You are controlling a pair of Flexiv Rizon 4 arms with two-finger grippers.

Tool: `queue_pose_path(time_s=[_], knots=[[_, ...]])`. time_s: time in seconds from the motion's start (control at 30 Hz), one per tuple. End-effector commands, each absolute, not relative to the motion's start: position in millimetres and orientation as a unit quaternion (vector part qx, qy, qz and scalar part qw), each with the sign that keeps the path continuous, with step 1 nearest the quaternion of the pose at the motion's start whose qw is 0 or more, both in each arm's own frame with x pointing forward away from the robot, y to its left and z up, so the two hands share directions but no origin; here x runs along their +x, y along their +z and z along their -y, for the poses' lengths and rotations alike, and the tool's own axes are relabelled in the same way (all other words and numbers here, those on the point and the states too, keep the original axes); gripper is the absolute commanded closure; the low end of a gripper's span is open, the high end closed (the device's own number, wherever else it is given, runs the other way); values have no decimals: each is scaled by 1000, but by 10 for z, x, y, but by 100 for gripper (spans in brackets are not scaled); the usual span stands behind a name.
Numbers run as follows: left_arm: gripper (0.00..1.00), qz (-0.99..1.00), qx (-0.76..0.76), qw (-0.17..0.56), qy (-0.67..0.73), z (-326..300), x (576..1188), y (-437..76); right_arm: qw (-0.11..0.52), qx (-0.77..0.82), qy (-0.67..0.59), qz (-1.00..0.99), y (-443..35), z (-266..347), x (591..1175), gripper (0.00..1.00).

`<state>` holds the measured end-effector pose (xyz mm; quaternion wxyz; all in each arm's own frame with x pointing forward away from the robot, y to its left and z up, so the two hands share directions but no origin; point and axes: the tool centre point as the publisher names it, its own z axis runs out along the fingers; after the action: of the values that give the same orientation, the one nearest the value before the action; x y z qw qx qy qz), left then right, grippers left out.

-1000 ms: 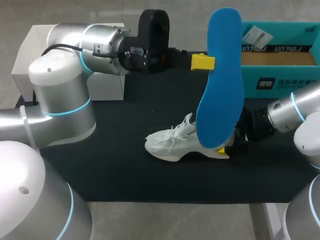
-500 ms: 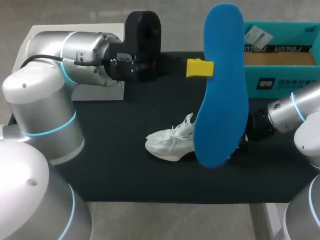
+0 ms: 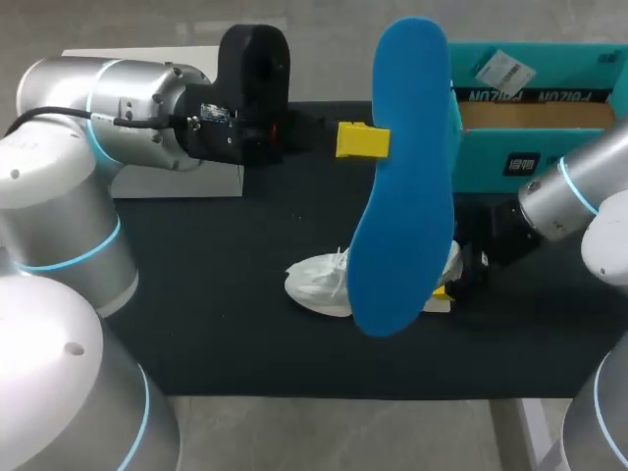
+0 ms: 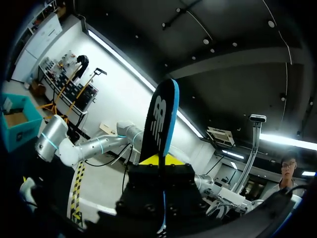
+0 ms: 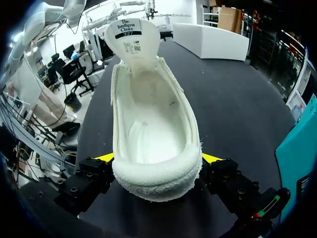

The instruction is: Take the shoe out of the shoebox, open the shoe tongue, remove and reinsert the insole, then place the shoe into the shoebox

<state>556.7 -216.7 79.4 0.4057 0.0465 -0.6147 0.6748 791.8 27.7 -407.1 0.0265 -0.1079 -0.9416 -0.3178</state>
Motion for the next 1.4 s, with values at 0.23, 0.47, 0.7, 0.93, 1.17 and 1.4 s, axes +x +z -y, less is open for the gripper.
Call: queue_pose_path(time_s=[0.23,0.47,0.7,0.93,1.17,1.4], knots=[[100,611,43,401,681,2078,5543,762,82,-129,-143,978,-3709,-280,7884,0],[100,609,40,408,679,2064,5575,721,36,-149,-54,987,-3508,-293,7810,0],[100,605,37,408,683,2048,5619,705,-18,-155,-28,987,-3377,-262,7757,0],[100,605,33,411,682,2030,5626,729,-20,-155,-35,987,-3280,-244,7712,0],[100,602,27,410,685,2007,5600,744,-22,-150,-24,988,-3181,-239,7709,0],[100,590,22,406,698,2002,5588,718,-16,-144,-21,989,-3112,-225,7718,0]])
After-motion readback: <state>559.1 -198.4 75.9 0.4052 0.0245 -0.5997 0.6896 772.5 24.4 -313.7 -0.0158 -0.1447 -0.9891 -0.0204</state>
